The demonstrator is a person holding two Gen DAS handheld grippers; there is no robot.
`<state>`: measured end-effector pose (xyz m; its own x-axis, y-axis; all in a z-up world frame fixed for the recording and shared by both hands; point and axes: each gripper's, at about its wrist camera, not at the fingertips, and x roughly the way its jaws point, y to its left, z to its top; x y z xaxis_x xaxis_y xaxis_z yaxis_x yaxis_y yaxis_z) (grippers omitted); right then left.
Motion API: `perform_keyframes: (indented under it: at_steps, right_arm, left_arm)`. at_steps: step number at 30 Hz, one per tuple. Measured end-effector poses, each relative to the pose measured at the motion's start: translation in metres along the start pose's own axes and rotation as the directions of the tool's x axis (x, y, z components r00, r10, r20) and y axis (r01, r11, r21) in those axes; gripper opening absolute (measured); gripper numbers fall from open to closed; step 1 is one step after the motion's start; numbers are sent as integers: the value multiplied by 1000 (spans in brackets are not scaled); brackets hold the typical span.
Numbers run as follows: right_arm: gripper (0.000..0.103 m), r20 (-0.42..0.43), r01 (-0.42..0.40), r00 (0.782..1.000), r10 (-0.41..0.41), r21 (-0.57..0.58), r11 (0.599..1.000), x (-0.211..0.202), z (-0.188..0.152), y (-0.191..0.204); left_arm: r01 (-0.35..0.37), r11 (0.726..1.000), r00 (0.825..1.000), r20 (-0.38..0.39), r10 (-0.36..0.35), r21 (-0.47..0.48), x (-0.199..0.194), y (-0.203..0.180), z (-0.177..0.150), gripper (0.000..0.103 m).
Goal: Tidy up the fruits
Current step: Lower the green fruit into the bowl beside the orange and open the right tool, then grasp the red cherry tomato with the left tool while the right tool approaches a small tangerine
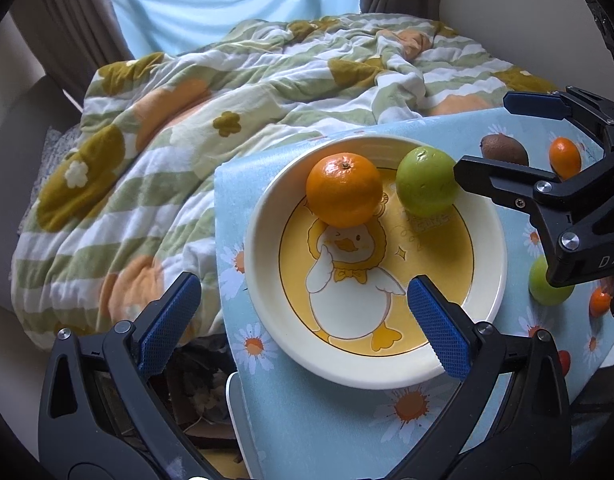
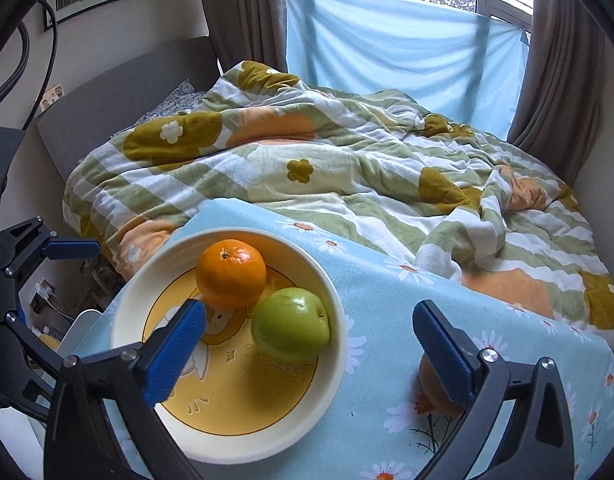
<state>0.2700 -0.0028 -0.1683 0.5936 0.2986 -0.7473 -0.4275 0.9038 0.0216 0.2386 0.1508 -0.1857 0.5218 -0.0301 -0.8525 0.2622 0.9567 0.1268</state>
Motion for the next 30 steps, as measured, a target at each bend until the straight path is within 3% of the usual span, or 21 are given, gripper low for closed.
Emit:
perform_keyframes:
  at_steps: [7,13,19,25,30]
  right_arm:
    - [103,28,-2,1000,1,37,999,-44,-9,-14]
    - [103,46,22,999,-26,87,996,-99,-29,-46]
    - [103,50,84,995,-89,100,991,-155,-63,-86]
    - [103,8,141,990,-142,90,986,-185,-105,-119]
    - [103,-38,131,991,-127,105,986,-187,-139,-139]
  left_arm:
    - [-21,1000,999,37,22,-12,-34,-24,0,103]
    - [-10,1000,1000,26,11,-29,-59,-72,-5,103]
    - [16,1000,998,64,-15,-25,-85,-125,-14,103]
    - [31,998,998,59,-27,-56,-94,-162,-24,103]
    - [-29,999,997,76,32,-42,-99,-191,-43,103]
